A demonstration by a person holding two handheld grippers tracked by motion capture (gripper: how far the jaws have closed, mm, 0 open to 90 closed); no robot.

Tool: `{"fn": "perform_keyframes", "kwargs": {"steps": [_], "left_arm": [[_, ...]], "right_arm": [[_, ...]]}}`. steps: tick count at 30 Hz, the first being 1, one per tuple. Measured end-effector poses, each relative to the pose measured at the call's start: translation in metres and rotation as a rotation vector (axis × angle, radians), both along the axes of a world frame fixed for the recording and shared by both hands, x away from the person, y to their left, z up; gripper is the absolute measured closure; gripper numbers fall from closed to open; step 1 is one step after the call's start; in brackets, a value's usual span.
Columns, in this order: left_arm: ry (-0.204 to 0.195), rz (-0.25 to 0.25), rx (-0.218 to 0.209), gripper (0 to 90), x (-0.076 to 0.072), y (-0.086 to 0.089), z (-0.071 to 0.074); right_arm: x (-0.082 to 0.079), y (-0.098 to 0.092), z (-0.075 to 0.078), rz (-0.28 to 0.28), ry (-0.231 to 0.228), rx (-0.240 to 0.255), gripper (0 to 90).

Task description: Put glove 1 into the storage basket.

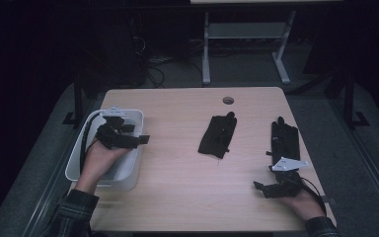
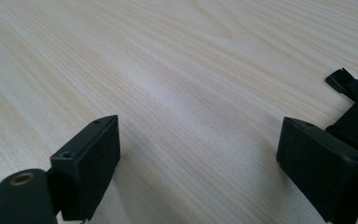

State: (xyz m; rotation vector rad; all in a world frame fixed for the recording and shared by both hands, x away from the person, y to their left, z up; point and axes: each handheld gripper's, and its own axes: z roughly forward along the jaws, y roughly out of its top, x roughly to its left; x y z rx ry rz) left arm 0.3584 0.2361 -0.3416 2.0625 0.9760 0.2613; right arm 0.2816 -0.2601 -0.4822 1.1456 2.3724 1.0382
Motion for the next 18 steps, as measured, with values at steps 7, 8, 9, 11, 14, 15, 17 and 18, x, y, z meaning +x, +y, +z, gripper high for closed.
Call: {"fn": "perform_keyframes", "kwargs": {"steps": [7, 8, 9, 11, 14, 15, 17, 18], "left_arm": [[-0.004, -0.094, -0.015, 18.7, -0.012, -0.042, -0.009], [-0.003, -0.104, -0.017, 18.7, -0.013, -0.046, -0.011], [-0.004, -0.118, -0.023, 18.6, -0.016, -0.053, -0.014], [-0.012, -0.145, -0.024, 18.6, -0.020, -0.065, -0.019], [-0.006, -0.179, -0.012, 18.6, -0.026, -0.080, -0.027], [-0.001, -0.189, -0.010, 18.6, -0.028, -0.085, -0.031], [0.004, -0.218, 0.005, 18.6, -0.031, -0.092, -0.039], [0.006, -0.230, 0.016, 18.5, -0.033, -0.096, -0.044]], "right_arm": [[0.000, 0.000, 0.000, -0.003, 0.000, -0.001, 13.0], [0.000, 0.000, 0.000, -0.003, -0.001, -0.001, 13.0], [0.000, 0.000, 0.000, -0.002, -0.001, -0.001, 13.0], [0.000, 0.000, 0.000, -0.002, -0.001, -0.001, 13.0], [0.000, 0.000, 0.000, -0.002, -0.001, -0.001, 13.1], [0.000, 0.000, 0.000, -0.002, 0.000, -0.001, 13.1], [0.000, 0.000, 0.000, -0.002, -0.001, -0.001, 13.2], [0.000, 0.000, 0.000, -0.001, 0.000, 0.000, 13.3]]}}
